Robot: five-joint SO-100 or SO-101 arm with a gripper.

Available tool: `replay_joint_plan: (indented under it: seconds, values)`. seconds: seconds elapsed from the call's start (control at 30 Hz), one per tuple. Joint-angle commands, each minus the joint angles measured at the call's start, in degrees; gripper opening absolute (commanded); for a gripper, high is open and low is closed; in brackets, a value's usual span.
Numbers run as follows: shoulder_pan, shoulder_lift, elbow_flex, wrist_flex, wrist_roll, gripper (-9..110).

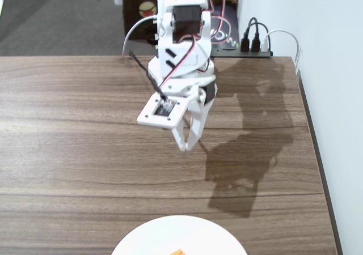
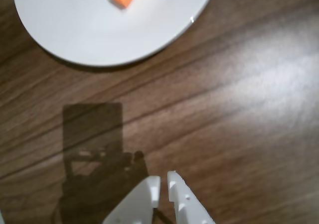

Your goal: Grasp a lego block and put it on the plate.

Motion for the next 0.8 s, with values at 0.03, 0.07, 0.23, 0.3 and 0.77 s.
replay_joint_plan:
  seconds: [0.03, 0.07, 0.23, 0.3, 0.77]
  values:
    - [-1.32, 8.09, 3.52, 1.23, 1.93, 1]
    - [-1.67, 9.49, 4.57, 1.49, 2.29, 1]
    - [-3.69, 16.08, 9.40, 3.52, 6.06, 1]
    - [-4.31, 18.19, 11.43, 3.52, 9.40, 1]
    - [-4.57, 33.22, 20.48, 9.32, 42.10, 1]
